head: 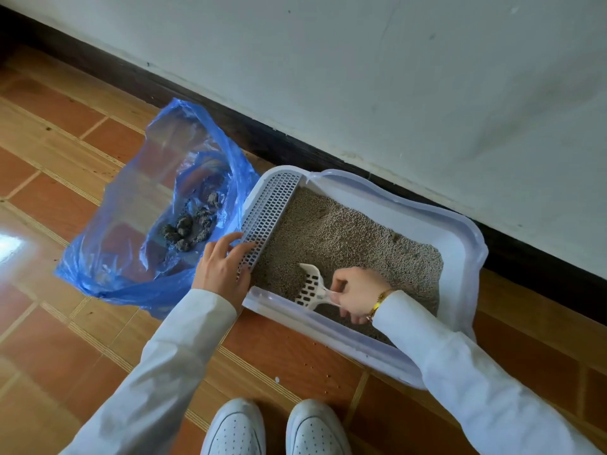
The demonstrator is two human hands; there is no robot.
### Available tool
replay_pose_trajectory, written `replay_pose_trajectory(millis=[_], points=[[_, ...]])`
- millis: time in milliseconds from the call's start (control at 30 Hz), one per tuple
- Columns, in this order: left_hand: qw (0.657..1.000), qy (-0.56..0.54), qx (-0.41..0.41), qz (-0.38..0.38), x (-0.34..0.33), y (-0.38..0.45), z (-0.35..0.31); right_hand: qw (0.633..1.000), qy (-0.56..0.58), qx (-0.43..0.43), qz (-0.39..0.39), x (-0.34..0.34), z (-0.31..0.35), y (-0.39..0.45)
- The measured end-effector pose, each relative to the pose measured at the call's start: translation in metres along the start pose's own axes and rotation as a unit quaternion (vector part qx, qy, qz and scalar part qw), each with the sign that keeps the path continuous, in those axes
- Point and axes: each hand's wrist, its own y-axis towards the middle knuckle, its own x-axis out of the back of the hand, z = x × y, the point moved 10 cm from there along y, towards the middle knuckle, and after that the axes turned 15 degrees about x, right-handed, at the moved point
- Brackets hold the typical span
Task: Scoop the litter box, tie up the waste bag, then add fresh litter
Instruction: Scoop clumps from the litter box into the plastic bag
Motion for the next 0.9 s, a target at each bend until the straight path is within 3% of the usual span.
replay_pose_trajectory(millis=[200, 567, 900], points=[[1.0, -0.026, -0.003, -0.008, 0.002, -0.001, 0.003, 0.998, 0.059, 0.019, -0.002, -0.003, 0.009, 0.033], [0.999, -0.038, -0.004, -0.018, 0.007, 0.001, 0.005, 0.982, 0.189, 0.015, -0.014, -0.003, 0.001, 0.011], [0.999, -0.041, -0.002, -0.013, 0.006, 0.004, 0.002, 0.955, 0.275, 0.023, -0.105, 0.037, -0.015, -0.035]])
